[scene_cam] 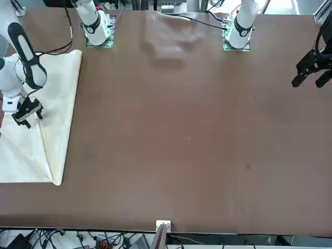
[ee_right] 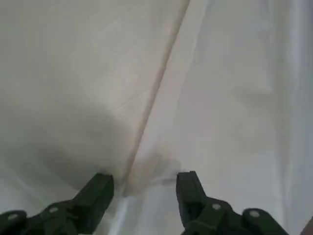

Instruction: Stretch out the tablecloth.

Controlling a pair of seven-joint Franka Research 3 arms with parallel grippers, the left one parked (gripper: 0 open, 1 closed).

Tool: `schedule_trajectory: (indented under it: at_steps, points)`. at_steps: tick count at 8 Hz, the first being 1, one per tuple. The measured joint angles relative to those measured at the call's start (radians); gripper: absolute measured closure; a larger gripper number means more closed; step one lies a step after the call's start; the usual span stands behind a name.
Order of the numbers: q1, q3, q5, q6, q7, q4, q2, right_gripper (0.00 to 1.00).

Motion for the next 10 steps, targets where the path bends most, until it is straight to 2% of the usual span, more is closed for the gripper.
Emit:
schedule_trajectory:
  at_steps: [4,6,7,9,10]
  points:
    - [0.0,0.001,0.0,0.001,0.0,0.002,0.0,0.32]
    - [0.0,0.002,0.0,0.002,-0.001,0.002,0.0,0.47]
    - [0.0,0.002,0.0,0.002,-0.001,0.002,0.0,0.5]
    - [0.0,0.003,0.0,0.002,0.0,0.002,0.0,0.68]
    - [0.0,0.003,0.0,0.002,0.0,0.002,0.0,0.73]
